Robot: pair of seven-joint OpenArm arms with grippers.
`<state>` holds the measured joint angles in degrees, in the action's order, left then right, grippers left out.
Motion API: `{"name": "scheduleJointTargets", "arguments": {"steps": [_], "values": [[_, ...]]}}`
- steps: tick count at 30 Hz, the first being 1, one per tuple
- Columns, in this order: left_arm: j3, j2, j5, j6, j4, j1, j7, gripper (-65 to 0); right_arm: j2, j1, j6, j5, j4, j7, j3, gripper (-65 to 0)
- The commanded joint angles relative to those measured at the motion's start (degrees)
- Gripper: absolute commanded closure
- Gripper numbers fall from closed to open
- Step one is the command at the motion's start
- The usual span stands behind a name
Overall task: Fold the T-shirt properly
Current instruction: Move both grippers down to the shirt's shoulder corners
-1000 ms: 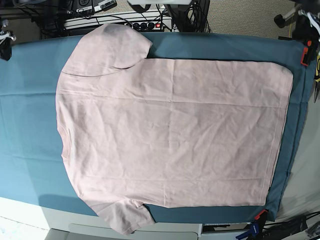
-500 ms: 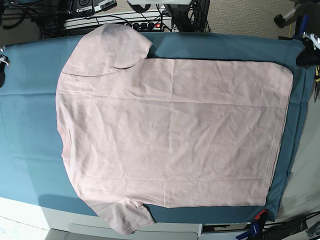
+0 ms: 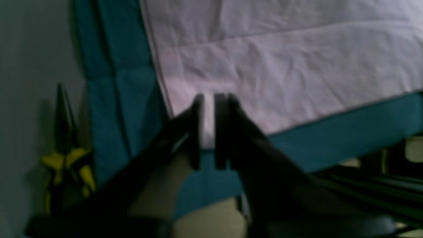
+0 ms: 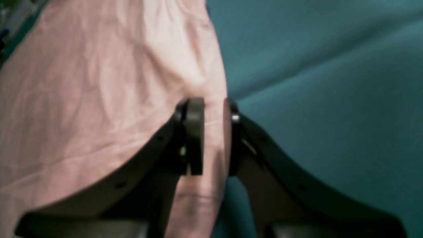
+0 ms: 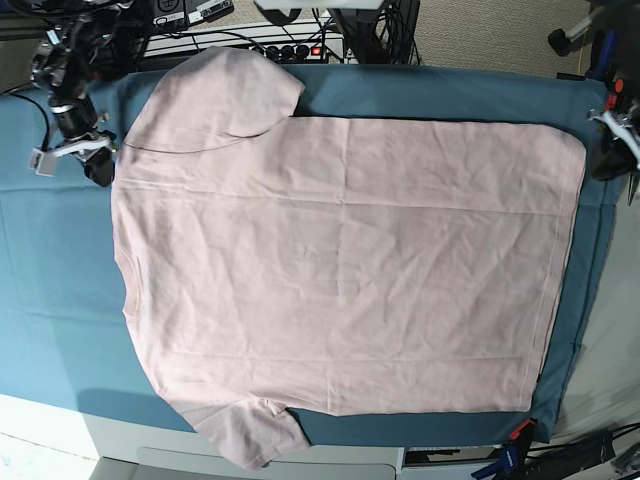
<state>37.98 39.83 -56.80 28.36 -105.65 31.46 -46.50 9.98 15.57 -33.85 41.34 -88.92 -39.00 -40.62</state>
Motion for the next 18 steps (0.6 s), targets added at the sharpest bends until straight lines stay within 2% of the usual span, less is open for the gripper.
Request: {"name": "scheduleJointTargets", "arguments": {"steps": [1, 4, 8, 11, 12, 15, 18], "values": [[-0.63, 1.27, 1.01, -0.13, -0.59, -1.29, 2.45, -10.7, 0.61, -0.35, -0.2, -0.57, -0.96, 2.91, -0.31, -11.2], [-4.59, 1.25, 6.49, -0.11, -0.59, -4.61, 5.25, -10.7, 0.15, -0.28, -0.17, -4.17, -0.96, 4.02, -0.35, -11.2], [-9.66, 1.27, 12.74, -0.09, -0.59, -8.83, 6.67, -10.7, 0.13, -0.17, -0.17, -4.35, -0.98, 3.91, -0.35, -11.2], [-12.83, 1.27, 14.38, -0.26, -0.59, -11.06, 4.92, -10.7, -0.04, -0.24, -0.17, -4.13, -1.07, -2.1, -0.35, -11.6], [-13.42, 1.25, 14.38, -0.48, -0.59, -11.52, 4.68, -10.7, -0.33, -0.24, -0.2, -3.63, -1.07, -3.37, -0.35, -13.6], [-13.33, 1.14, 15.17, -2.71, -0.59, -12.87, 4.48, -10.8, -1.44, -0.17, -0.15, -3.5, -1.07, -3.87, -0.35, -28.3], [-12.46, 1.18, 18.32, -3.89, -0.59, -14.84, 4.24, -10.8, -2.47, -0.15, -0.13, -3.34, -1.07, -4.46, -0.35, -29.7]]}}
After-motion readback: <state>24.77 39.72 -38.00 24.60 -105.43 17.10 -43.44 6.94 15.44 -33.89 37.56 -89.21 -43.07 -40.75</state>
